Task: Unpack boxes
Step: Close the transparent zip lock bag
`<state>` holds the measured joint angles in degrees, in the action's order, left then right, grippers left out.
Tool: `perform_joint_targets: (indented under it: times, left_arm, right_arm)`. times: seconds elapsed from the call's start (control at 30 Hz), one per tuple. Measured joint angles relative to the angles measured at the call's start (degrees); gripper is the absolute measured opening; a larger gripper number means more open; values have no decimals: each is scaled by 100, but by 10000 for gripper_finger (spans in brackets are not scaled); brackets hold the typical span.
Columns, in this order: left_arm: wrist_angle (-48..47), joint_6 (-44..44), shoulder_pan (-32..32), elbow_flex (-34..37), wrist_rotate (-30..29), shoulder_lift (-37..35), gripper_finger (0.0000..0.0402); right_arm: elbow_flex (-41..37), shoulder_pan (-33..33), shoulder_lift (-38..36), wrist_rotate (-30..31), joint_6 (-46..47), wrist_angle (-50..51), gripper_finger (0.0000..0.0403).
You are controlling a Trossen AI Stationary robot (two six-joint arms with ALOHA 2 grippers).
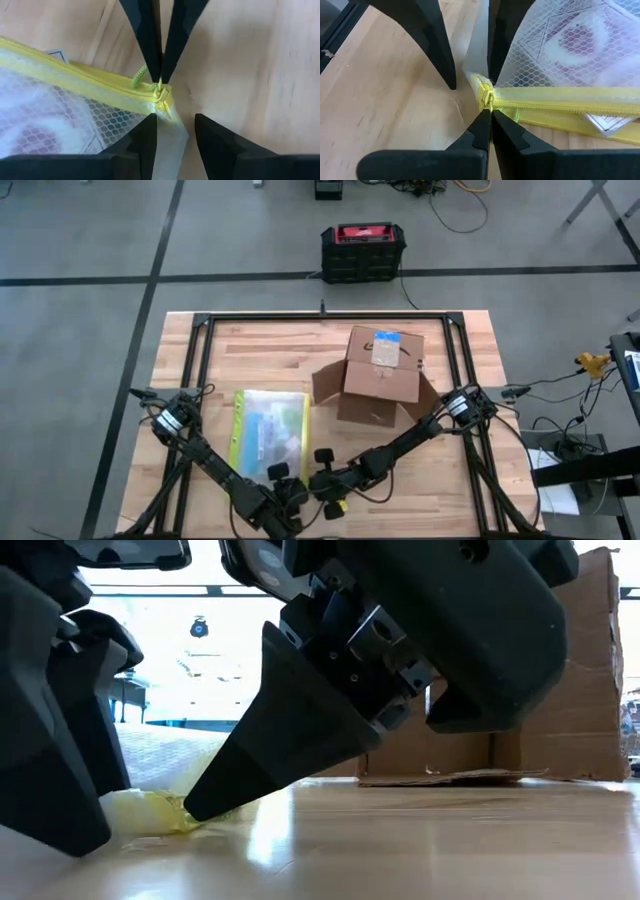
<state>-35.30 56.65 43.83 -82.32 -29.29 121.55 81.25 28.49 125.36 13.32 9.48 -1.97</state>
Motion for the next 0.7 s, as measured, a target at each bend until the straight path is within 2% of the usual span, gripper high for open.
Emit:
perform_joint_targets:
  times: [0.13,0.3,0.5,0.7]
  left_arm:
    - [193,-3,-2,4,-128,5,85]
    - [218,34,-2,6,-171,5,11]
    - [263,-215,79,6,-245,5,2]
    - [283,-671,299,-7,-522,5,1]
  right_arm:
    - [-2,0,-9,-235,-57,33,17]
    - [-1,2,-11,-331,-60,211,72]
    - [0,-4,-24,-327,-59,295,126]
    - [0,-21,-24,-542,-153,299,143]
